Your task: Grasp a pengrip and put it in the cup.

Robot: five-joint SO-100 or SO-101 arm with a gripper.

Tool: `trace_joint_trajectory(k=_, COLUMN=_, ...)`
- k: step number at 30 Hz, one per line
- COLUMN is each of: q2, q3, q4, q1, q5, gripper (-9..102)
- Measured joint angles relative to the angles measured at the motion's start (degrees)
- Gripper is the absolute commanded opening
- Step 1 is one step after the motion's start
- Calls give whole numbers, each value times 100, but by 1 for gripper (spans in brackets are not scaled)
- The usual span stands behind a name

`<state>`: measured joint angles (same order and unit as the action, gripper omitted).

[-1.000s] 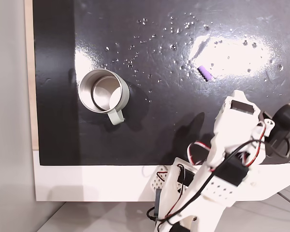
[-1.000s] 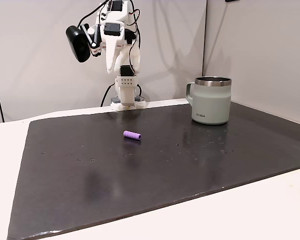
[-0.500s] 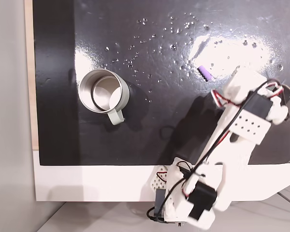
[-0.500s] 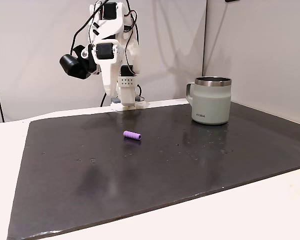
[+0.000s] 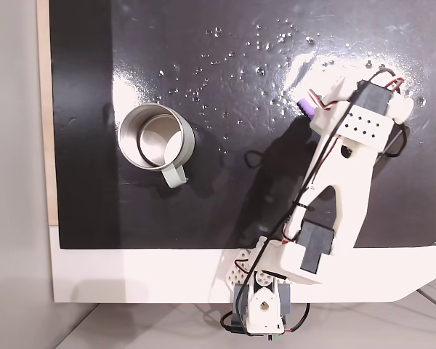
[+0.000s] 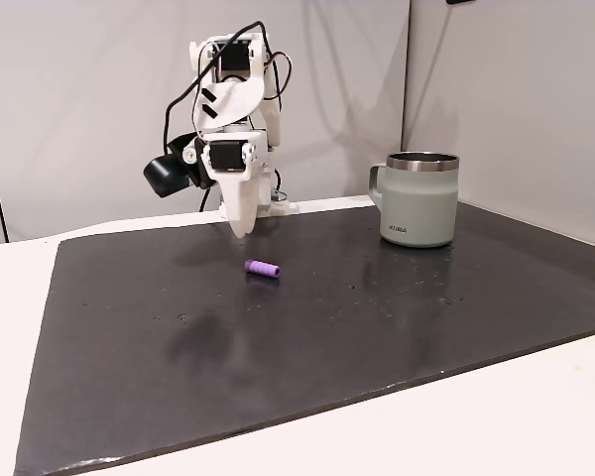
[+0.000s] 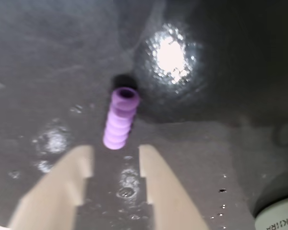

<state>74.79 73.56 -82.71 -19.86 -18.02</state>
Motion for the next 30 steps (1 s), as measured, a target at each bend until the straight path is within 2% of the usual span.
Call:
trace_joint_trajectory(k=2, q2=-211, q3=-202, q4=-158, q1=105, q5=-158, gripper=24)
trace_joint_trajectory(k=16, q2=-1951, q3=-1723, q4=-773, q1=352, q5=-325, gripper=26)
trace_joint_trajectory(k=19, q2=-2127, q3=-1898, q4=-861, q1=439, q5=-325, gripper=21)
trace_joint_trajectory(k=23, q2=-2364, q3=-2232, q4=-993, q1=448, q5=-237, gripper=2)
trace_joint_trajectory(k=30, q2=-2610, q3=-2575, q4=-1424, q1=448, q5=-220, gripper=0)
